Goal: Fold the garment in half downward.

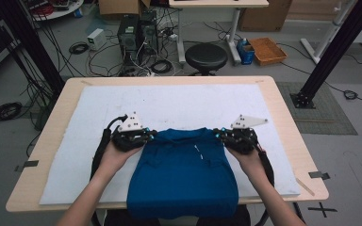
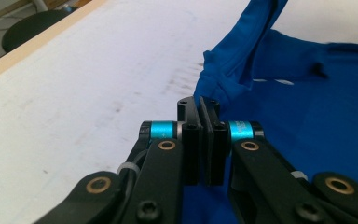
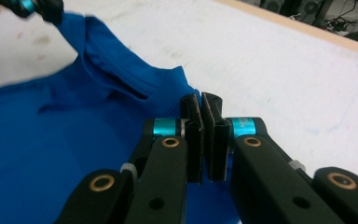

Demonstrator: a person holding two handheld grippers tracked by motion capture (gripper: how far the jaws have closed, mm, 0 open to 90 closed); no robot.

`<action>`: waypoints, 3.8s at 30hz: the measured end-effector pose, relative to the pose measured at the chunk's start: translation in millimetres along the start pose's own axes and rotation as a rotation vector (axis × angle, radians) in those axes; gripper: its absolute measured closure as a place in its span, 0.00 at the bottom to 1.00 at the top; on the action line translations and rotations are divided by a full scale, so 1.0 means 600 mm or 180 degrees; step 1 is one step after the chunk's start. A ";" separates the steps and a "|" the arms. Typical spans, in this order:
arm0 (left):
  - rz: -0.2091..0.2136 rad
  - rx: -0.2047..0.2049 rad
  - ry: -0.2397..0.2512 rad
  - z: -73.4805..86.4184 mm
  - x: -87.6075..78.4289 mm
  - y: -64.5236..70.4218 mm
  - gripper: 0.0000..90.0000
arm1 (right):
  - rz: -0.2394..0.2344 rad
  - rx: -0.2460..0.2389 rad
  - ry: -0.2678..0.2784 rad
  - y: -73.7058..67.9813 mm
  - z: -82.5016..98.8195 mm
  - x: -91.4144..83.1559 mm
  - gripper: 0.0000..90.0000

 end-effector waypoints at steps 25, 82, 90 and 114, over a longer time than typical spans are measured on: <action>0.0432 0.0673 -0.0485 0.115 -0.049 0.164 0.93 | -0.0338 -0.0280 -0.0527 -0.136 0.136 -0.104 0.96; -0.0333 -0.0718 -0.0317 0.092 -0.001 -0.042 0.94 | 0.0094 0.0701 -0.0452 0.059 0.076 0.013 0.93; -0.0418 -0.0629 -0.0322 0.064 0.033 -0.118 0.94 | 0.0211 0.0664 -0.0444 0.114 0.026 0.060 0.93; -0.0732 -0.0918 -0.0374 0.069 0.008 -0.094 0.60 | 0.0623 0.0549 -0.0305 0.125 0.013 0.055 0.67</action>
Point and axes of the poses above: each handheld gripper's, and its own axes: x roughly forward along the jaws, z roughly out of its underside, y roughly to its right, the point moved 3 cm from there along x, roughly forward along the jaws, and after that the axes turned 7 degrees about y, right-handed, at the moved point
